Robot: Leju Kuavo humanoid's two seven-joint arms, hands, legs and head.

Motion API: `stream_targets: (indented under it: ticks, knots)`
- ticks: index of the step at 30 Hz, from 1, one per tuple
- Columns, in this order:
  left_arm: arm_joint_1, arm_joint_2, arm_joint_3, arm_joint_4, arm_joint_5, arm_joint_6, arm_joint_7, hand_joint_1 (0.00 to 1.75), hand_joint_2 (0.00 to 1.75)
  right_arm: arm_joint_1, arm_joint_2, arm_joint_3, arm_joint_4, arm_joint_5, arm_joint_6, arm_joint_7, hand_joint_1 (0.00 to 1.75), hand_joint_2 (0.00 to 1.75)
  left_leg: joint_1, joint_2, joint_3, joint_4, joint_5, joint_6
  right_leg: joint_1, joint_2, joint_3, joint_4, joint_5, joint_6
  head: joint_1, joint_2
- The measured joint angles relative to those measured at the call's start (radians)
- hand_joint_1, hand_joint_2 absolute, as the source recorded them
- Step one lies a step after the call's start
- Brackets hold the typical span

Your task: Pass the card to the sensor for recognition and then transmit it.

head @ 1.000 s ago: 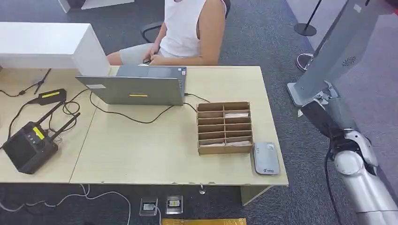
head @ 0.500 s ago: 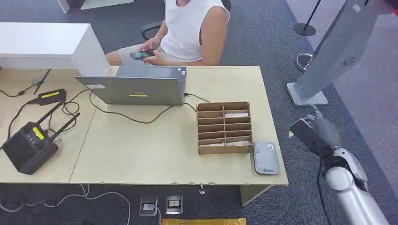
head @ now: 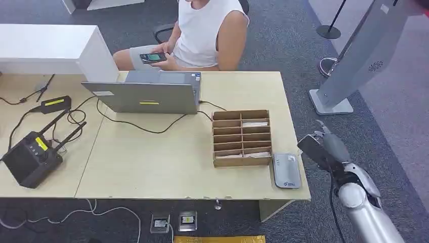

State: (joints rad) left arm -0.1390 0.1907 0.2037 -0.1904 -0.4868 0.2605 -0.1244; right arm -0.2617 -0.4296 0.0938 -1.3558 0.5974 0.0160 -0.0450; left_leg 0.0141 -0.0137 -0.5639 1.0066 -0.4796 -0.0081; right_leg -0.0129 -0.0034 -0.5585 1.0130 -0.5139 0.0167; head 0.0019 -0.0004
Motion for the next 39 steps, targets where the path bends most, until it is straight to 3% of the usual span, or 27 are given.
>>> stream_targets:
  ticks: [39]
  knots:
    - [0.01,-0.006,0.0,0.0,-0.002,0.001,0.002,0.0,0.0,0.034,0.007,0.043,0.113,0.0,-0.028,-0.016,1.75,1.75,0.0,0.001,0.002,0.0,0.0,0.0,0.0,0.001,0.002,0.0,0.0,0.0,0.0,0.0]
